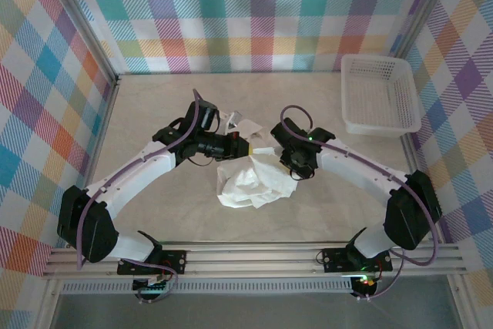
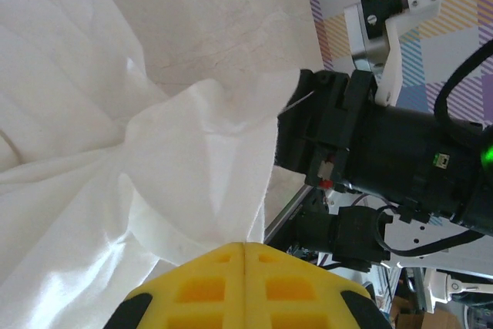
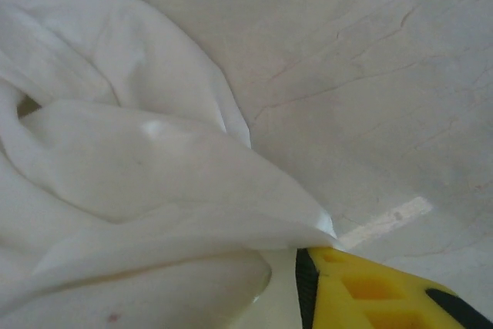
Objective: Fold the inside-out t-shirt
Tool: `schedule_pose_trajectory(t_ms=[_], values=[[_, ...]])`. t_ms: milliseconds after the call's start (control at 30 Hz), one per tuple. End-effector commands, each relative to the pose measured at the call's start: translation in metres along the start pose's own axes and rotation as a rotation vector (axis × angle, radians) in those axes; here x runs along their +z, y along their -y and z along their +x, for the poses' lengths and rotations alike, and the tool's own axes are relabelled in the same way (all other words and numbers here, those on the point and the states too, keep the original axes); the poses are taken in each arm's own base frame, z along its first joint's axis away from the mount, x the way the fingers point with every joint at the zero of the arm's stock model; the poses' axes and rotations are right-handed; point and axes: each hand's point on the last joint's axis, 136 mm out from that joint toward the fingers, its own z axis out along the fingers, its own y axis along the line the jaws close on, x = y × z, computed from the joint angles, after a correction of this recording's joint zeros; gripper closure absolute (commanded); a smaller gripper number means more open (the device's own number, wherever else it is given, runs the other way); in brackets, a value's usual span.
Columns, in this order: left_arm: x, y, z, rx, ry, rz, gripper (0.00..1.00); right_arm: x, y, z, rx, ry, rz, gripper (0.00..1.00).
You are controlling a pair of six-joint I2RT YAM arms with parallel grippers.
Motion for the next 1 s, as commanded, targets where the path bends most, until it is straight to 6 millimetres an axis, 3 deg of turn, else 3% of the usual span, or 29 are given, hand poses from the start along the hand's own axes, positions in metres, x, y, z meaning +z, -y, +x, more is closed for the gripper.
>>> schedule_pose_trajectory(t_ms=[0,233,333,433,567,667,767,967], values=[[-0.002,0.01,-0.003,0.043,0.002,0.006,1.0,-0.014,0.004,0.007,-0.052,-0.058,-0.037,0.66],[0.001,0.007,-0.003,0.036,-0.006,0.004,1.0,-0.019,0.05,0.005,-0.139,-0.142,-0.007,1.0],[0.002,0.007,-0.002,0.036,-0.009,0.004,1.0,-0.023,0.056,0.009,-0.197,-0.195,-0.084,1.0],[0.004,0.004,-0.001,0.036,-0.016,-0.002,1.0,-0.05,0.019,0.024,-0.338,-0.246,-0.395,1.0],[0.016,-0.012,0.001,0.025,-0.034,-0.033,1.0,-0.113,-0.031,0.041,-0.446,-0.269,-0.847,1.0],[0.024,-0.023,0.002,0.019,-0.041,-0.05,1.0,-0.143,-0.043,0.031,-0.446,-0.201,-0.977,1.0],[0.017,-0.027,0.0,0.059,-0.016,-0.089,1.0,-0.142,-0.039,0.026,-0.449,-0.178,-0.964,1.0],[-0.023,-0.003,-0.004,0.356,0.04,-0.108,0.52,-0.143,-0.032,0.045,-0.533,-0.295,-1.008,1.0]])
